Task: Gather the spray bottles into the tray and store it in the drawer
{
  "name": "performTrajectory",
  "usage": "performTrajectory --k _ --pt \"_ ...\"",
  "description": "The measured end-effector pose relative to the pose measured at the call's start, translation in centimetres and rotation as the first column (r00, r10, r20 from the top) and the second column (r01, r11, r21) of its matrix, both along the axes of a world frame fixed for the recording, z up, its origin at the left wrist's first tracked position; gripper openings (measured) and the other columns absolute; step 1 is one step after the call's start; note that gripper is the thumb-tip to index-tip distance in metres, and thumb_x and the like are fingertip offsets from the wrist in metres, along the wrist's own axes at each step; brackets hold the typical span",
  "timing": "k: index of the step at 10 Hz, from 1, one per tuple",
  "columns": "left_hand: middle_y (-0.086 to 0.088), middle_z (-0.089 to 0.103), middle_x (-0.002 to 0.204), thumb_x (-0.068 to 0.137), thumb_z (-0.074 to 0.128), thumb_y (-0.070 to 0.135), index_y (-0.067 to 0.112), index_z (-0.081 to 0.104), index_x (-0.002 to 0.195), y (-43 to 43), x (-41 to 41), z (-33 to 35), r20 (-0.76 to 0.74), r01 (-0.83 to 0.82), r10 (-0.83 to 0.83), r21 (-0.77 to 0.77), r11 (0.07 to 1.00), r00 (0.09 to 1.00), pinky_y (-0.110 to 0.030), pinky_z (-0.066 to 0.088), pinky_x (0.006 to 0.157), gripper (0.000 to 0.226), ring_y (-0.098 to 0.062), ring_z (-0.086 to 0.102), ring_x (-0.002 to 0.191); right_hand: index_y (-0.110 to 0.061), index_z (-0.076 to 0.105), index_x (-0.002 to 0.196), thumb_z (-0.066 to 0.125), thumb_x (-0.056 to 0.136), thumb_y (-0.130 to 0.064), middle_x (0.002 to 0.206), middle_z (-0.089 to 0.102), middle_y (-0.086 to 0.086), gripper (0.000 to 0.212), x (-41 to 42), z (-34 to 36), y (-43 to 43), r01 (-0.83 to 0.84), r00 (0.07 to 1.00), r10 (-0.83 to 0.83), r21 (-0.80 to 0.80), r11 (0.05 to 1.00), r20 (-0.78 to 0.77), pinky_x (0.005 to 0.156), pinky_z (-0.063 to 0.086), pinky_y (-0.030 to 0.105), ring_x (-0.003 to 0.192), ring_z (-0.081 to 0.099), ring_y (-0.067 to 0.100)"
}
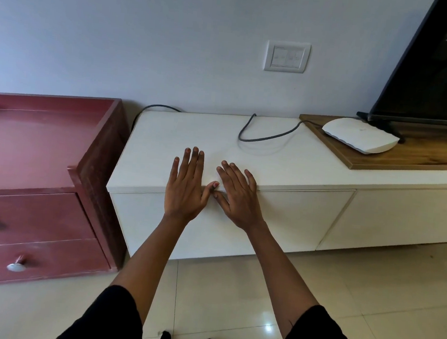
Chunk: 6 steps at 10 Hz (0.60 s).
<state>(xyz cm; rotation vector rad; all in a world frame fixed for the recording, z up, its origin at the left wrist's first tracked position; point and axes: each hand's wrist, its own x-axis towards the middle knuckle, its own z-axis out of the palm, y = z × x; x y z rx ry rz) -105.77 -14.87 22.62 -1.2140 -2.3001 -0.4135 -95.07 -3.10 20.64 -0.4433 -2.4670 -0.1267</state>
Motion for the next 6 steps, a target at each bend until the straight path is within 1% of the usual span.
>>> performTrajectory --k 1,2,3,5,6 --pt "-0.01 0.009 0.158 0.087 -0.002 0.063 0.008 0.01 0.149 -0.4 0.7 0.6 0.064 0.033 -0.032 -0.013 0.999 0.997 -0.036 -0.002 0.119 0.084 -0.022 0.002 0.147 -0.015 0.04 0.139 0.031 0.095 -0.045 0.15 0.038 0.004 0.054 0.9 1.0 -0.7 -0.019 0.999 0.021 -0.063 0.998 0.036 0.113 0.015 0.04 0.139 0.033 0.019" --pt "-0.009 0.005 0.159 0.087 0.001 0.064 0.009 0.007 0.149 -0.6 1.5 1.2 0.096 0.059 -0.058 -0.011 0.998 0.994 -0.036 -0.001 0.119 0.084 -0.02 -0.002 0.146 -0.015 0.041 0.138 0.034 0.093 -0.044 0.15 0.038 0.005 0.053 1.6 1.7 -0.9 -0.001 1.0 0.002 -0.107 0.994 0.009 0.112 0.019 0.044 0.139 0.033 0.02" --pt "-0.009 0.002 0.159 0.089 0.014 0.059 0.009 0.005 0.149 -1.1 2.8 2.3 0.096 0.061 -0.063 0.029 0.998 0.993 -0.035 0.0 0.119 0.078 -0.02 -0.004 0.146 -0.017 0.043 0.135 0.035 0.092 -0.043 0.149 0.038 0.005 0.051 2.9 3.1 -1.3 0.044 0.997 -0.054 -0.16 0.986 -0.059 0.108 0.023 0.044 0.137 0.035 0.019" --pt "-0.008 0.0 0.159 0.092 0.022 0.056 0.01 0.003 0.149 -3.6 4.9 4.6 0.067 0.095 -0.105 0.14 0.986 0.992 -0.035 0.0 0.119 0.075 -0.021 -0.004 0.146 -0.018 0.048 0.128 0.034 0.093 -0.045 0.146 0.042 0.004 0.047 5.0 5.8 -4.1 0.026 0.986 -0.051 -0.155 0.988 -0.161 0.101 0.031 0.041 0.131 0.042 0.019" --pt "-0.008 -0.001 0.159 0.093 0.023 0.056 0.01 0.002 0.149 -4.5 5.3 5.2 0.065 0.086 -0.098 0.158 0.984 0.993 -0.035 0.001 0.119 0.076 -0.021 -0.005 0.146 -0.018 0.048 0.128 0.035 0.093 -0.045 0.146 0.042 0.004 0.046 5.6 6.6 -5.0 0.003 0.985 -0.037 -0.194 0.981 -0.169 0.101 0.031 0.041 0.13 0.042 0.021"
